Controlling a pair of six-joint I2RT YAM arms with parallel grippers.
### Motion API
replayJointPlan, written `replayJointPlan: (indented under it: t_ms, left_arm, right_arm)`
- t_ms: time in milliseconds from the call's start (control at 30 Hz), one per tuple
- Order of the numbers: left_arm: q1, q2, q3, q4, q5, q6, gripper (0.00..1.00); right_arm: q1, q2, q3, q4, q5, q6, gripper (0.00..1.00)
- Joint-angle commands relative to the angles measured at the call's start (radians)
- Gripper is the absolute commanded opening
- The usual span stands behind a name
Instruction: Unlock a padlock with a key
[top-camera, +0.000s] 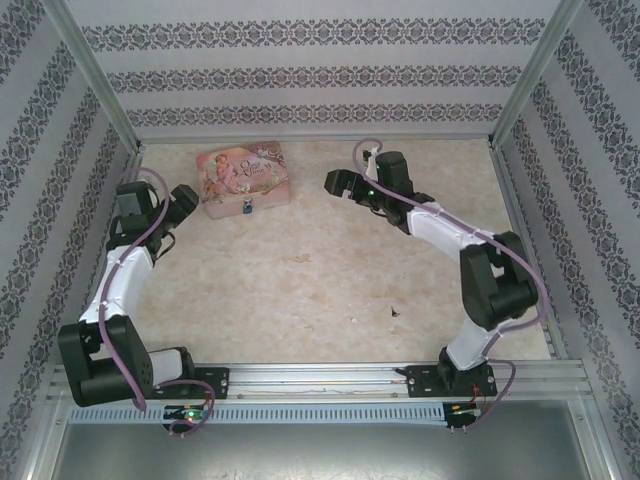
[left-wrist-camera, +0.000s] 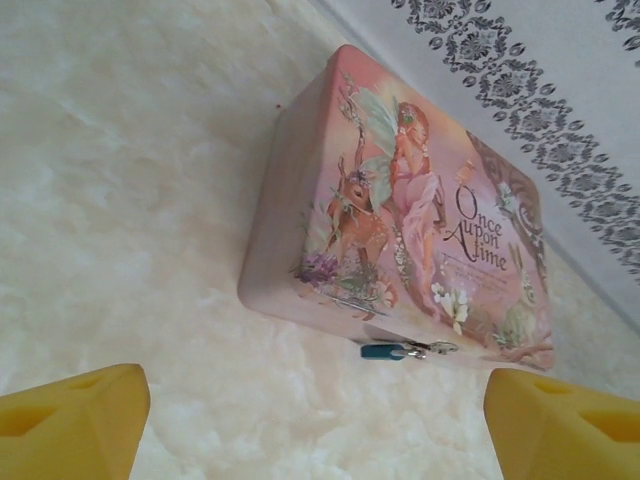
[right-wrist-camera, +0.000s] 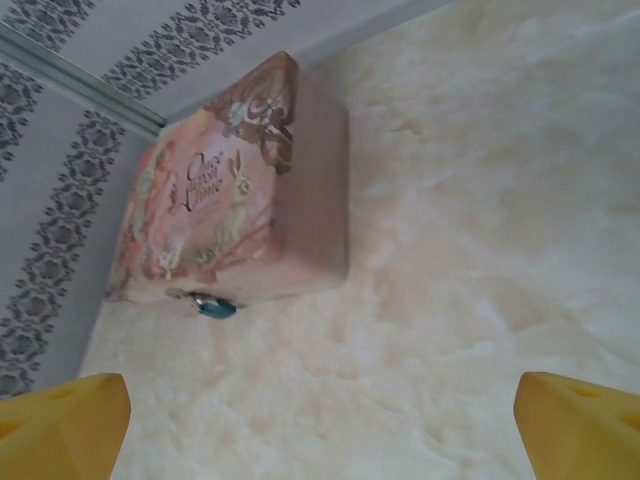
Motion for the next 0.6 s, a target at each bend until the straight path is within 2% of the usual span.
replayJointPlan:
  t_ms: [0, 267, 567]
  left_arm:
    - [0.038, 0.047, 0.044, 0.089, 0.137, -0.052, 0.86]
    - [0.042, 0.235, 0.159, 0.092, 0.238, 0.002, 0.87]
    - [0.042, 0.382, 0.239, 0.068, 0.31, 0.056, 0.83]
  right_arm:
    - [0.017, 0.078, 0.092, 0.042, -0.083, 0.077, 0.98]
    - [0.062, 0.269, 0.283, 0.054, -0.056, 0.153, 0.98]
    - [0.097, 0.442, 0.478, 0.02, -0.044, 0.193, 0.98]
